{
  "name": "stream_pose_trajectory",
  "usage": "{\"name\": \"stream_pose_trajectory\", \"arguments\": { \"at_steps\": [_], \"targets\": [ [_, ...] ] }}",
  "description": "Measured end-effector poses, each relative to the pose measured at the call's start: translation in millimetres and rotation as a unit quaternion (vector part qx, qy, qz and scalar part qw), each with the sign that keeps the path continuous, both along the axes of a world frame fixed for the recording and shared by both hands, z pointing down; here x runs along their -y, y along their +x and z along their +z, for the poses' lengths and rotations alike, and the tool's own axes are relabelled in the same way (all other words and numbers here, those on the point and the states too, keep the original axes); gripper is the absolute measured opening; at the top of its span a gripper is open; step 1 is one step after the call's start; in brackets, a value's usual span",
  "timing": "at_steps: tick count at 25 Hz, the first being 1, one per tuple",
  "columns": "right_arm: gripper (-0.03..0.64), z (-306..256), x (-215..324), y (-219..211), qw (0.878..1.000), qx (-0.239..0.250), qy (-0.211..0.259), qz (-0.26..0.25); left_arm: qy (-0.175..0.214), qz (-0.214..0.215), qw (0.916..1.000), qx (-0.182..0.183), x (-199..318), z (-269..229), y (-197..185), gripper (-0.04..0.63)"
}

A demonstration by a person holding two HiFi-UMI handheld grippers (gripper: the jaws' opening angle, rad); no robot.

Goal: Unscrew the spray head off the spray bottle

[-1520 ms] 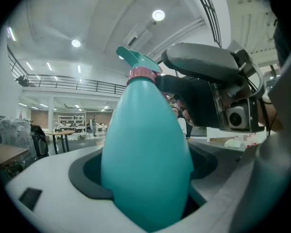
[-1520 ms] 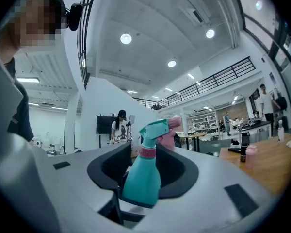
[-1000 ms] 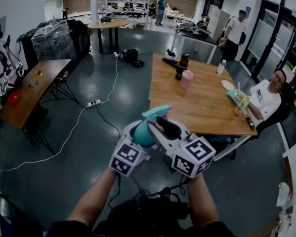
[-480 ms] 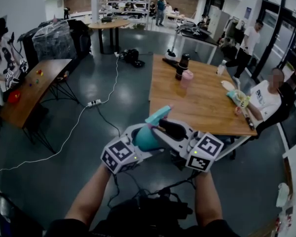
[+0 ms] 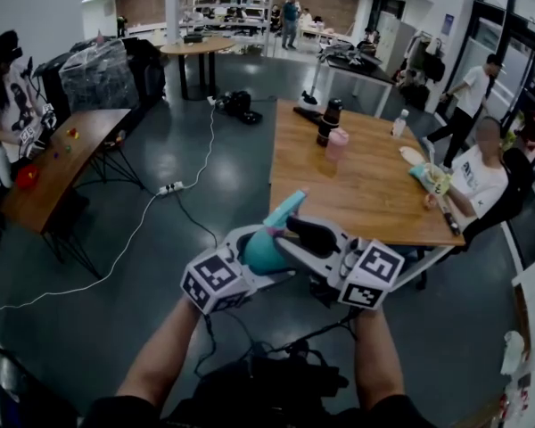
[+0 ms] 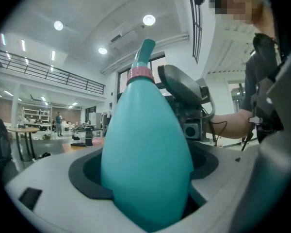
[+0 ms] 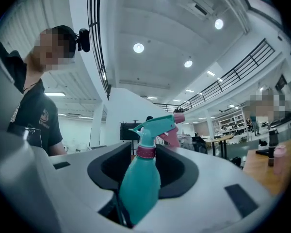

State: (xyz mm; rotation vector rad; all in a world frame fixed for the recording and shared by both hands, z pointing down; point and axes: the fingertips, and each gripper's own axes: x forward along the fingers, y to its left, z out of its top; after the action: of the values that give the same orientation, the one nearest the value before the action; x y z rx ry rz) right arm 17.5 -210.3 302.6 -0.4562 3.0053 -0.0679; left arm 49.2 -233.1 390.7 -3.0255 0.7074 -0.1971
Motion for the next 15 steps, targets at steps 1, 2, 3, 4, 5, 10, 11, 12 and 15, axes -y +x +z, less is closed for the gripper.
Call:
{"name": "stream_pose_trajectory", "arguments": {
  "at_steps": [1,2,3,4,5,10,11,12,15],
  "targets": [
    [0.155,-1,0,0,1.000,0.001,-0.002,0.005,0.001,-0.015,0.9999,0.002,3,-1,-2,0.433],
    [0.155,-2,1,-1,1.000,0.001,-0.004,0.013,0.003,-0.032,0.9995,0.003,7,-1,-4,0.433],
    [0.155,-2,2,-1,1.000,-0.001,-0.005,0.023,0.005,-0.050,0.9987,0.003,12,-1,-7,0.433],
    [0.155,-1,5,-2,0.999,-0.006,-0.006,0.037,0.008,-0.068,0.9977,0.003,17,1,-10,0.433],
    [0.155,1,8,-2,0.998,-0.014,-0.005,0.054,0.009,-0.085,0.9963,0.006,21,2,-13,0.433],
    [0.155,7,20,-5,0.993,-0.029,-0.013,0.111,0.010,-0.148,0.9886,0.023,37,10,-20,0.433],
    [0.155,7,22,-5,0.993,-0.027,-0.018,0.118,0.009,-0.156,0.9875,0.023,39,10,-21,0.433],
    [0.155,6,25,-5,0.992,-0.025,-0.022,0.125,0.008,-0.162,0.9865,0.023,41,10,-22,0.433],
    [0.155,7,33,-7,0.989,-0.024,-0.034,0.144,0.009,-0.179,0.9835,0.027,47,12,-23,0.433]
  ]
}}
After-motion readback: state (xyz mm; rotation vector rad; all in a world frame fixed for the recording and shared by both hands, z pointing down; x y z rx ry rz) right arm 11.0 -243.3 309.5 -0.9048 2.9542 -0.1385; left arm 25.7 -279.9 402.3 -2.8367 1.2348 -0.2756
